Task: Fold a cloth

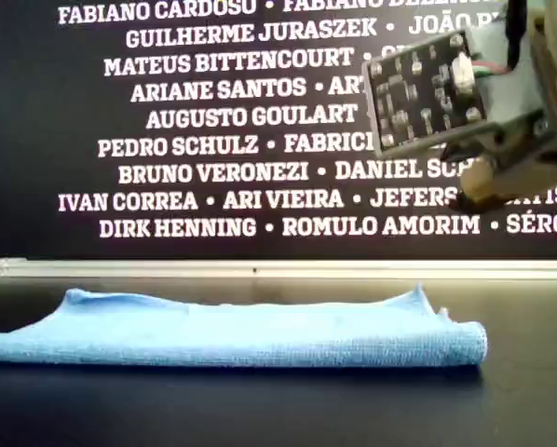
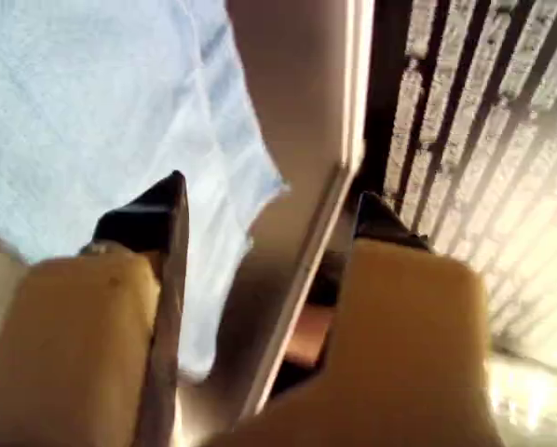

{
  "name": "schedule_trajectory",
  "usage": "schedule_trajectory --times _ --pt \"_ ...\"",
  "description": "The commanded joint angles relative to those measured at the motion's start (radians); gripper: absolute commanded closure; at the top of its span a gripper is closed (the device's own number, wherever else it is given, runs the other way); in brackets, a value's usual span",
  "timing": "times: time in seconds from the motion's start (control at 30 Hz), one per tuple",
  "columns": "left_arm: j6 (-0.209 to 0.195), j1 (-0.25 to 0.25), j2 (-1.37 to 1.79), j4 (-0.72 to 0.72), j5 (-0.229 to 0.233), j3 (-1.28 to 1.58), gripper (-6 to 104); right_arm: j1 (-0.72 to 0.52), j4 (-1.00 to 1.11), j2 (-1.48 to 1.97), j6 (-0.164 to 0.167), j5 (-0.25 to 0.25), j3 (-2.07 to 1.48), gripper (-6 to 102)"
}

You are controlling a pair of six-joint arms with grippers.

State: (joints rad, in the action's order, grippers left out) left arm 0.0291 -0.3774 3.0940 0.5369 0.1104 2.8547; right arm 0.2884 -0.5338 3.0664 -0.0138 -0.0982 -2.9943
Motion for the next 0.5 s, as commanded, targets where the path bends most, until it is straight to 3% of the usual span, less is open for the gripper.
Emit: schedule_trajectory --times 0.0,0.07,0.13,0.27,0.47 --pt "0.003 0.086 0.017 -0.009 0.106 -0.034 34 -0.005 0.011 -0.037 0.028 0.063 0.0 28" --pt "0.003 0.11 0.017 -0.008 0.164 -0.021 34 0.006 0.011 -0.078 0.029 0.115 0.009 26" --pt "-0.002 0.112 0.017 -0.003 0.195 -0.017 34 0.012 0.011 -0.137 0.029 0.127 0.035 25" --pt "-0.012 0.112 0.015 -0.003 0.202 0.005 34 0.009 0.029 -0.376 0.031 0.144 0.121 25" --pt "-0.014 0.114 0.015 -0.005 0.202 0.055 34 0.008 0.029 -0.807 0.021 0.129 0.348 24"
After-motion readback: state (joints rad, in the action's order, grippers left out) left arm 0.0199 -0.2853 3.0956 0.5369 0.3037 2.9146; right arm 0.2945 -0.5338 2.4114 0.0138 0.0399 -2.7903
